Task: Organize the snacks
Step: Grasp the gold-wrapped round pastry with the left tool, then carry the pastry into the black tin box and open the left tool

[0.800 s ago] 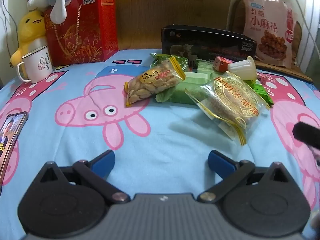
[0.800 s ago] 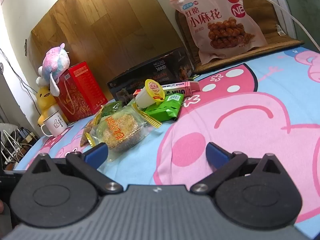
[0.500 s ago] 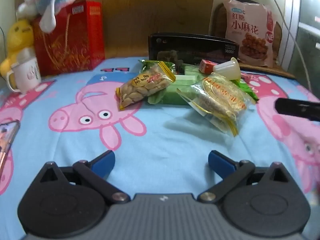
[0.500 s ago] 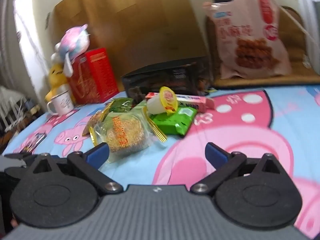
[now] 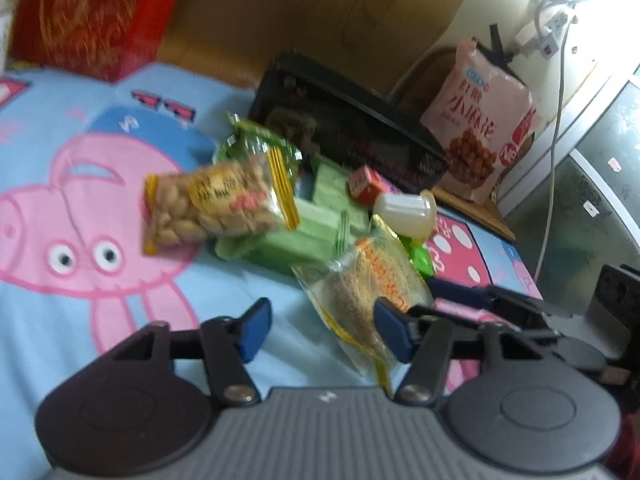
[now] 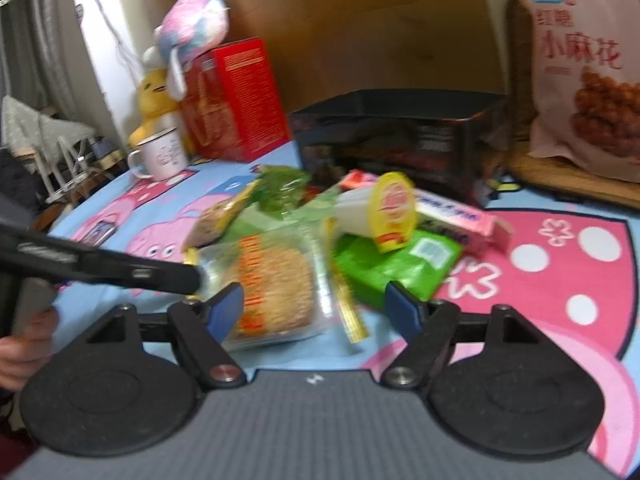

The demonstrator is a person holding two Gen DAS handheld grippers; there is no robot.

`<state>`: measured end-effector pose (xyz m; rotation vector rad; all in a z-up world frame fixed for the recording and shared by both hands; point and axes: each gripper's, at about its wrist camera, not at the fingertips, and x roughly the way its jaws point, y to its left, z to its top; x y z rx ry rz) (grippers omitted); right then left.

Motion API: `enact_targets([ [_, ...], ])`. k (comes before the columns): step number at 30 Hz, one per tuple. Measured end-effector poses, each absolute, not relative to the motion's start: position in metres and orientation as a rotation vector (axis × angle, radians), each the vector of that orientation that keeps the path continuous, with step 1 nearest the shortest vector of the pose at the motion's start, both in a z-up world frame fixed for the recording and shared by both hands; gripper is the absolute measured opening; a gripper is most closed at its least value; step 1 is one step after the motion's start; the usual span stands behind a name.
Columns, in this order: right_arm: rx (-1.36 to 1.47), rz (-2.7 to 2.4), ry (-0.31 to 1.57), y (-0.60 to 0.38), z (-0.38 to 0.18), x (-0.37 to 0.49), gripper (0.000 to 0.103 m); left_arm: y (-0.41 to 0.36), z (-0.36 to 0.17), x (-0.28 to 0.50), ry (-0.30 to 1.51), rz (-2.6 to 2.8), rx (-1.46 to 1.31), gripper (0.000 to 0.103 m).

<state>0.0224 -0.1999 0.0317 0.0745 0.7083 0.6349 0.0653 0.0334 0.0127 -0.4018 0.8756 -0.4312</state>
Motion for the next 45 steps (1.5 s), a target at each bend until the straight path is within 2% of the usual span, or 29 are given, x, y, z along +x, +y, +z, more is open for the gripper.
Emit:
enact_targets([
  [6, 0.133, 0.794, 0.756, -0.192, 0.035, -0.002, 0.066, 0.042, 0.014, 0.055, 0.842, -0.461, -0.361, 0.049],
  [10, -0.013, 0.730, 0.687, -0.181, 0.043, -0.015, 0.071, 0.053, 0.019, 0.054, 0.823, -0.452, -0.354, 0.049],
  [14, -0.111, 0.687, 0.730, -0.166, 0.027, -0.012, 0.073, 0.048, 0.012, 0.058, 0.872, -0.462, -0.349, 0.046],
  [15, -0.133, 0.687, 0.709, -0.161, 0.024, -0.016, 0.071, 0.047, 0.011, 0.056, 0.869, -0.481, -0.359, 0.043],
  [17, -0.195, 0.678, 0.652, -0.150, 0.020, -0.027, 0.047, 0.044, 0.014, 0.052, 0.864, -0.488, -0.359, 0.037],
  [19, -0.213, 0.664, 0.634, -0.144, 0.023, -0.030, 0.042, 0.043, 0.027, 0.051, 0.847, -0.475, -0.349, 0.034],
  [27, -0.185, 0.628, 0.473, -0.155, 0.103, 0.021, 0.042, 0.028, 0.119, 0.100, 0.613, -0.520, -0.239, 0.035],
  [31, -0.206, 0.561, 0.471, -0.153, 0.121, 0.085, 0.042, 0.003, 0.127, 0.165, 0.584, -0.463, -0.201, 0.037],
  [36, -0.207, 0.477, 0.536, -0.154, 0.104, 0.147, 0.042, -0.015, 0.105, 0.217, 0.642, -0.394, -0.195, 0.036],
  [38, -0.238, 0.438, 0.554, -0.150, 0.093, 0.147, 0.045, -0.022, 0.093, 0.227, 0.665, -0.366, -0.157, 0.035],
  [41, -0.219, 0.401, 0.541, -0.163, 0.090, 0.145, 0.055, -0.014, 0.089, 0.221, 0.641, -0.372, -0.132, 0.037],
  [43, -0.123, 0.382, 0.506, -0.186, 0.097, 0.138, 0.066, 0.000, 0.088, 0.217, 0.565, -0.303, -0.096, 0.039],
  [45, -0.039, 0.341, 0.487, -0.209, 0.099, 0.127, 0.067, 0.007, 0.087, 0.222, 0.558, -0.205, -0.057, 0.043],
])
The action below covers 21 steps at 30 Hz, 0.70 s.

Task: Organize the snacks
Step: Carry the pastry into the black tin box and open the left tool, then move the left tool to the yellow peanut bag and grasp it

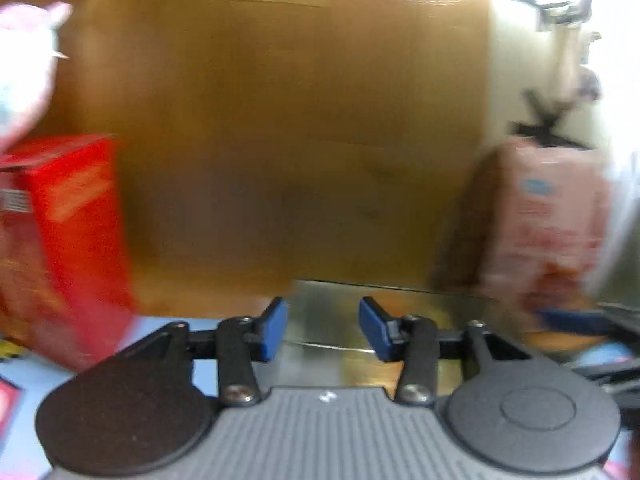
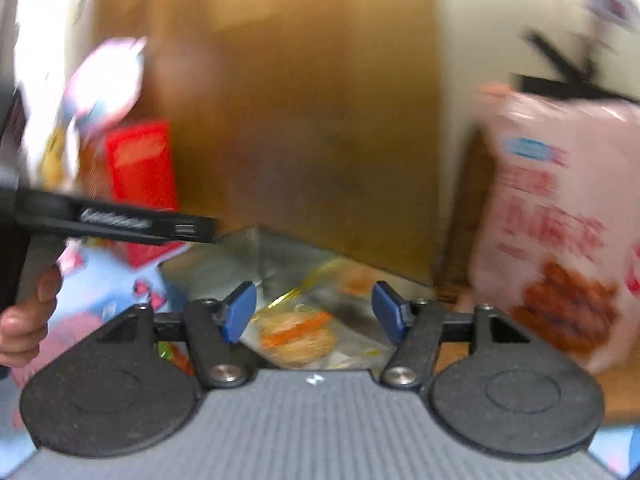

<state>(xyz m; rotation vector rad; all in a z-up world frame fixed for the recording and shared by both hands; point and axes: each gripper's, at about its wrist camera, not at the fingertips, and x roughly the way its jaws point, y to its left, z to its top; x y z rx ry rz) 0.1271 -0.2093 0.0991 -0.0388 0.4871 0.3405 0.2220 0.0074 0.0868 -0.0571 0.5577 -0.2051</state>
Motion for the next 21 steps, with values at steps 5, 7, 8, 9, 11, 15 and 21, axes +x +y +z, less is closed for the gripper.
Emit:
enact_targets([
  [5, 0.179, 0.275, 0.618, -0.244, 0.078, 0.134, 0.067, 0.020, 0.049, 0.250, 0.751, -0.169, -0.090, 0.040],
  [7, 0.285, 0.320, 0.679, -0.248, 0.063, 0.137, 0.062, 0.024, 0.044, 0.249, 0.772, -0.208, -0.157, 0.031],
  [8, 0.326, 0.340, 0.684, -0.250, 0.059, 0.139, 0.062, 0.024, 0.044, 0.247, 0.780, -0.219, -0.177, 0.030],
  [9, 0.336, 0.338, 0.684, -0.248, 0.059, 0.141, 0.059, 0.024, 0.044, 0.243, 0.782, -0.201, -0.171, 0.030],
  [11, 0.297, 0.332, 0.676, -0.239, 0.059, 0.147, 0.055, 0.021, 0.047, 0.234, 0.770, -0.164, -0.154, 0.031],
  [15, 0.269, 0.347, 0.653, -0.226, 0.058, 0.161, 0.055, 0.025, 0.051, 0.216, 0.766, -0.149, -0.138, 0.037],
  [21, 0.240, 0.303, 0.541, -0.230, 0.069, 0.149, 0.056, 0.058, 0.072, 0.173, 0.610, -0.151, -0.112, 0.063],
])
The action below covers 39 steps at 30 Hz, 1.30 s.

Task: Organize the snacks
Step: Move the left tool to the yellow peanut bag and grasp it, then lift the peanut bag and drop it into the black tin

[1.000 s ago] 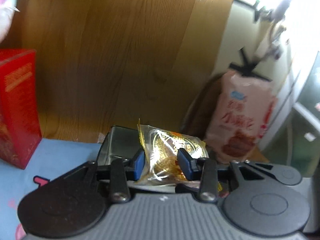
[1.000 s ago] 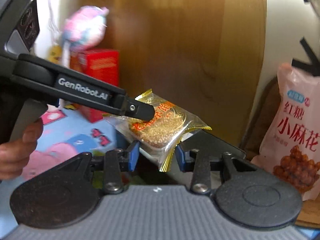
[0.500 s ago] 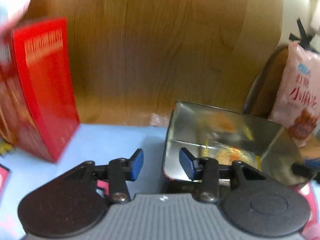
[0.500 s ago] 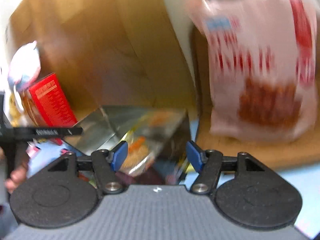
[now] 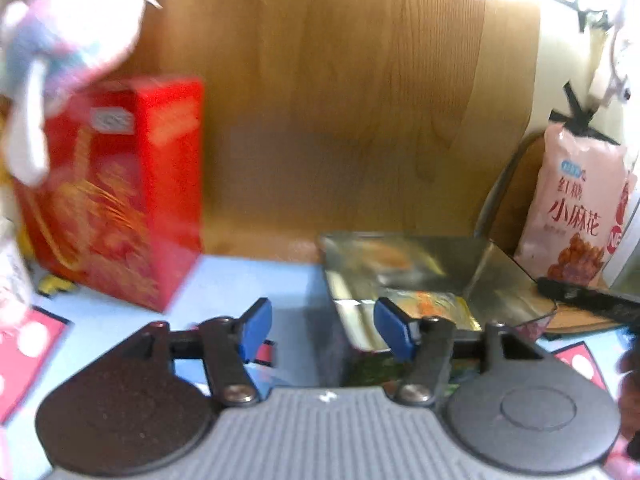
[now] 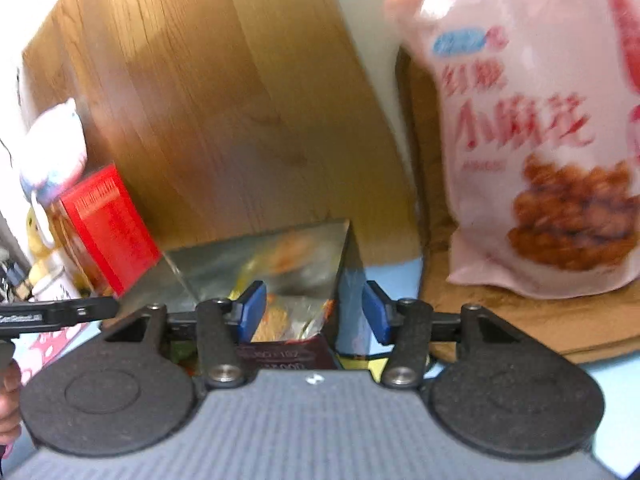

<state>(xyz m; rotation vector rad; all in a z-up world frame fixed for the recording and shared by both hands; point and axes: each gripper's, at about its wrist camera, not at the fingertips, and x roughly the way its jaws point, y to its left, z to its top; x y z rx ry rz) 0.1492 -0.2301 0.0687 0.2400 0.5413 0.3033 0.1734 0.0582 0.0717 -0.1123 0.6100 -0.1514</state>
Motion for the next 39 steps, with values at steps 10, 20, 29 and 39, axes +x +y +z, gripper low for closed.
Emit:
enact_targets([
  [10, 0.330, 0.303, 0.621, -0.254, 0.042, 0.101, 0.058, 0.060, 0.019, 0.158, 0.754, -0.226, -0.162, 0.063],
  [20, 0.302, 0.486, 0.735, -0.208, 0.019, 0.067, 0.059, 0.032, 0.007, 0.093, 0.766, -0.322, -0.128, 0.054],
  [29, 0.133, 0.509, 0.685, -0.183, 0.017, 0.011, 0.060, 0.095, 0.022, 0.026, 0.724, -0.371, -0.250, 0.068],
  [39, 0.042, 0.612, 0.496, -0.158, 0.057, -0.044, 0.061, 0.169, 0.031, 0.000, 0.675, -0.278, -0.482, 0.070],
])
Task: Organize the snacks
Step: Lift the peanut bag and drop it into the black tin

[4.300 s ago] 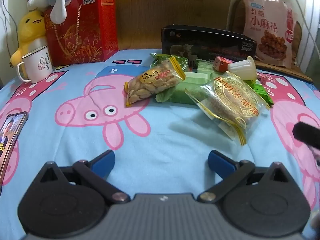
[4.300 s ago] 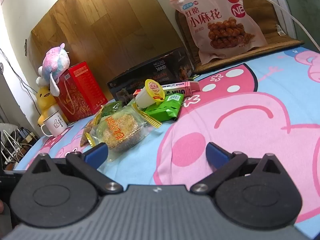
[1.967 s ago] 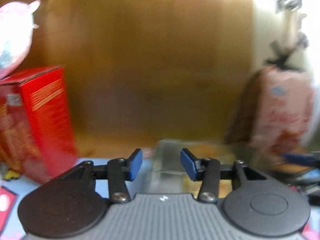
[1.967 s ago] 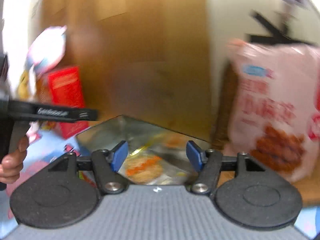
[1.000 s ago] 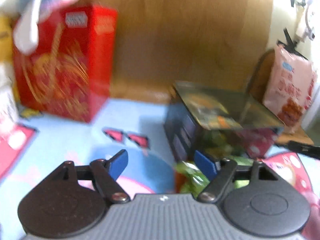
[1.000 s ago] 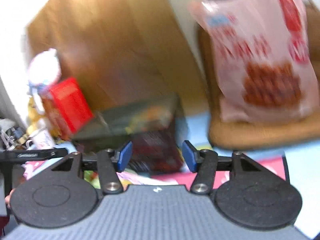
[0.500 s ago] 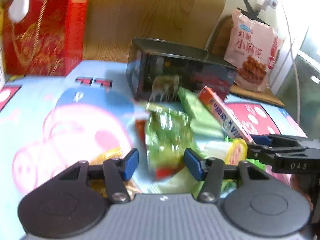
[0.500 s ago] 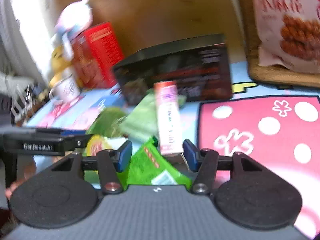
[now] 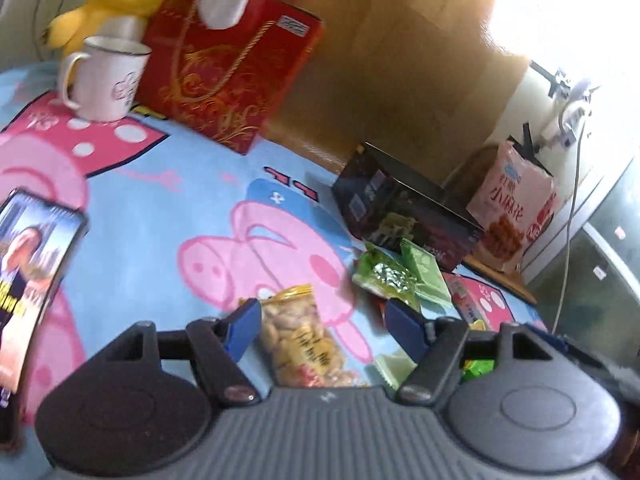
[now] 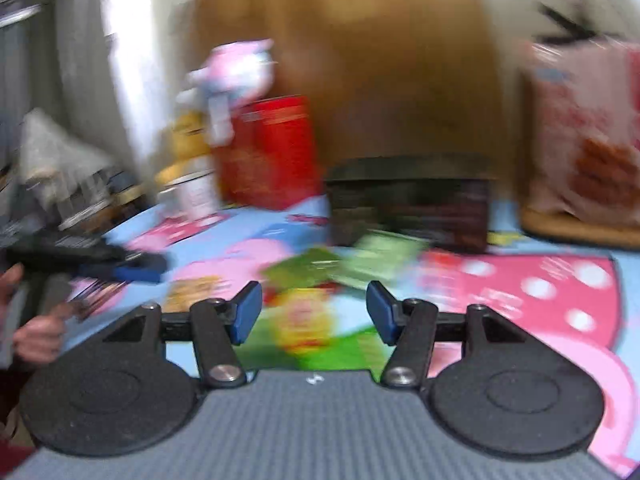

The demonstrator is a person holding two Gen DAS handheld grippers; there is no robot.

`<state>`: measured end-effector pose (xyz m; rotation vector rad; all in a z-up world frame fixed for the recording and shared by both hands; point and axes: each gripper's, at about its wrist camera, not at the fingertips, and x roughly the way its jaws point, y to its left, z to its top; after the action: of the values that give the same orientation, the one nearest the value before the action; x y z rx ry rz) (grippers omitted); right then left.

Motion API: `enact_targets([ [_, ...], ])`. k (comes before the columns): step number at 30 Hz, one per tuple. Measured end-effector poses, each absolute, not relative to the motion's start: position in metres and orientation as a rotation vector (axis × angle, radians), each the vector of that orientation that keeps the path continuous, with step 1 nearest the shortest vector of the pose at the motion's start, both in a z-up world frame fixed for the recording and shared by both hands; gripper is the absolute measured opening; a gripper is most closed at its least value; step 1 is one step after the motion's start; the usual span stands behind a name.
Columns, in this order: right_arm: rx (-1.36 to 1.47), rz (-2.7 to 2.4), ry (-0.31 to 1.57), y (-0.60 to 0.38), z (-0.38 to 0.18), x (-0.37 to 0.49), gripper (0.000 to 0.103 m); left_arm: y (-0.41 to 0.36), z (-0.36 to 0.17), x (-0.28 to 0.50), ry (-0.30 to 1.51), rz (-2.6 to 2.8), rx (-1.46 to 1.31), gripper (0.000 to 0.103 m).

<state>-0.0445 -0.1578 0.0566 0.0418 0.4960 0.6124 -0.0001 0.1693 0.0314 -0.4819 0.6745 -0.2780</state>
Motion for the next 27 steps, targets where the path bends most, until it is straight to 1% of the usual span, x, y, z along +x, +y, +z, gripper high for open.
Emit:
enact_targets([
  [6, -0.121, 0.833, 0.570, -0.078, 0.037, -0.042, 0.061, 0.177, 0.023, -0.007, 0.704, -0.278, -0.521, 0.067],
  [8, -0.189, 0.861, 0.583, -0.052, 0.029, -0.034, 0.063, 0.175, 0.020, -0.010, 0.710, -0.278, -0.514, 0.067],
  [9, -0.216, 0.866, 0.596, -0.040, 0.025, -0.028, 0.069, 0.172, 0.019, -0.010, 0.715, -0.280, -0.508, 0.066],
  [10, -0.241, 0.872, 0.612, -0.031, 0.021, -0.021, 0.078, 0.168, 0.018, -0.008, 0.724, -0.286, -0.498, 0.065],
  [11, -0.268, 0.870, 0.622, -0.021, 0.016, -0.017, 0.081, 0.165, 0.015, -0.007, 0.736, -0.292, -0.487, 0.060],
  [12, -0.300, 0.860, 0.627, -0.012, 0.012, -0.013, 0.081, 0.162, 0.012, -0.005, 0.753, -0.295, -0.476, 0.053],
  [13, -0.339, 0.848, 0.642, -0.002, 0.005, -0.007, 0.080, 0.158, 0.007, -0.002, 0.768, -0.291, -0.465, 0.050],
  [14, -0.352, 0.857, 0.665, 0.005, 0.000, -0.003, 0.080, 0.155, 0.007, -0.004, 0.750, -0.277, -0.440, 0.041],
  [15, -0.337, 0.863, 0.663, 0.008, -0.004, -0.001, 0.076, 0.150, 0.008, -0.003, 0.755, -0.273, -0.416, 0.036],
  [16, -0.335, 0.865, 0.650, 0.010, -0.004, -0.003, 0.069, 0.148, 0.009, -0.003, 0.754, -0.274, -0.405, 0.033],
  [17, -0.338, 0.869, 0.636, 0.010, -0.003, -0.005, 0.065, 0.147, 0.011, -0.003, 0.749, -0.292, -0.402, 0.029],
  [18, -0.334, 0.865, 0.627, 0.009, -0.002, -0.007, 0.057, 0.145, 0.014, -0.002, 0.746, -0.314, -0.406, 0.029],
  [19, -0.328, 0.860, 0.612, 0.006, -0.001, -0.008, 0.054, 0.142, 0.018, 0.000, 0.746, -0.329, -0.404, 0.029],
  [23, -0.274, 0.806, 0.559, -0.013, 0.008, -0.006, 0.052, 0.121, 0.033, 0.018, 0.722, -0.388, -0.364, 0.029],
  [27, -0.230, 0.730, 0.481, -0.042, 0.033, 0.008, 0.052, 0.094, 0.065, 0.046, 0.654, -0.456, -0.309, 0.029],
])
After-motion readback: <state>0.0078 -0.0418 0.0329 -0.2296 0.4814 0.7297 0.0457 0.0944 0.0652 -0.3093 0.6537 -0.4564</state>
